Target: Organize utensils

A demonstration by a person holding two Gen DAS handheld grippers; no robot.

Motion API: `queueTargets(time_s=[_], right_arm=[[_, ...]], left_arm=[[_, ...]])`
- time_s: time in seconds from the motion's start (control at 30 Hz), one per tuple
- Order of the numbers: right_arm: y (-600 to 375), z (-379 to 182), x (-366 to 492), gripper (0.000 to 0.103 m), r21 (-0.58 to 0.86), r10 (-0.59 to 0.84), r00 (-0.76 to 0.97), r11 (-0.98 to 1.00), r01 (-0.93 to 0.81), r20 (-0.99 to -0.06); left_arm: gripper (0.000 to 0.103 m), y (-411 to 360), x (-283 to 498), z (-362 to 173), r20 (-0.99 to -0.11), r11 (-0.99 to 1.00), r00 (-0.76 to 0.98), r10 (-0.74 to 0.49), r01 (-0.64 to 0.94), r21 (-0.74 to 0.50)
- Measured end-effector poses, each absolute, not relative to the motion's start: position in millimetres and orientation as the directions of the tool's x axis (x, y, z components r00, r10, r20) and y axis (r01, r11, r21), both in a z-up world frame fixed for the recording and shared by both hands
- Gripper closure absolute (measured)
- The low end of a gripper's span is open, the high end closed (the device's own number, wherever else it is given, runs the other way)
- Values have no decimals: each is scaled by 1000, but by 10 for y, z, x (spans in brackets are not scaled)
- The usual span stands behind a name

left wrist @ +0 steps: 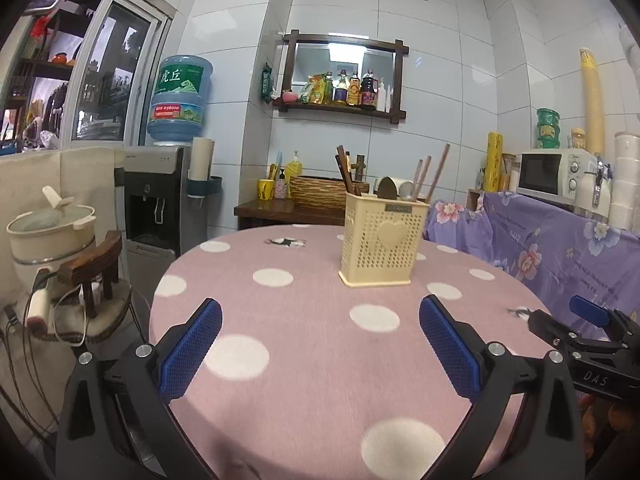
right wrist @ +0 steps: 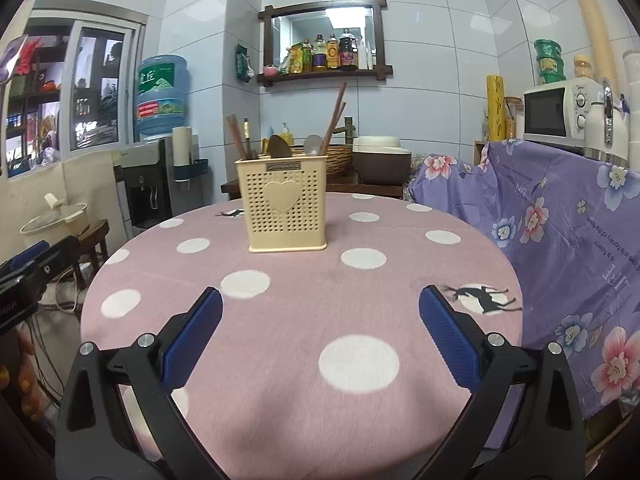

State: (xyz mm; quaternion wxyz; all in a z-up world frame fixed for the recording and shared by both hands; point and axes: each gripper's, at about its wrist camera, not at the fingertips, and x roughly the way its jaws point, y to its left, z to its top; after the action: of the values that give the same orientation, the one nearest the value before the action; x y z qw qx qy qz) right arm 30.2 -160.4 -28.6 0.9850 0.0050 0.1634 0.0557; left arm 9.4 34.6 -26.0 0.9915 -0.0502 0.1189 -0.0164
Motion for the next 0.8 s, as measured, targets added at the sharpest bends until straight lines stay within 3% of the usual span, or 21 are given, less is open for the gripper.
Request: queueTargets(time_s=[0.4,0.8], right_arm=[[-1511,-146,-98,6,23,149,961,989,-148,-233],[-1535,-116,-103,6,26,144,964,990,-142,-224]], left_arm=[[5,286,-157,-261,-206,995,977,-49,29,-96],[5,319,-178,-286,-210,994,977,-47,26,-102]])
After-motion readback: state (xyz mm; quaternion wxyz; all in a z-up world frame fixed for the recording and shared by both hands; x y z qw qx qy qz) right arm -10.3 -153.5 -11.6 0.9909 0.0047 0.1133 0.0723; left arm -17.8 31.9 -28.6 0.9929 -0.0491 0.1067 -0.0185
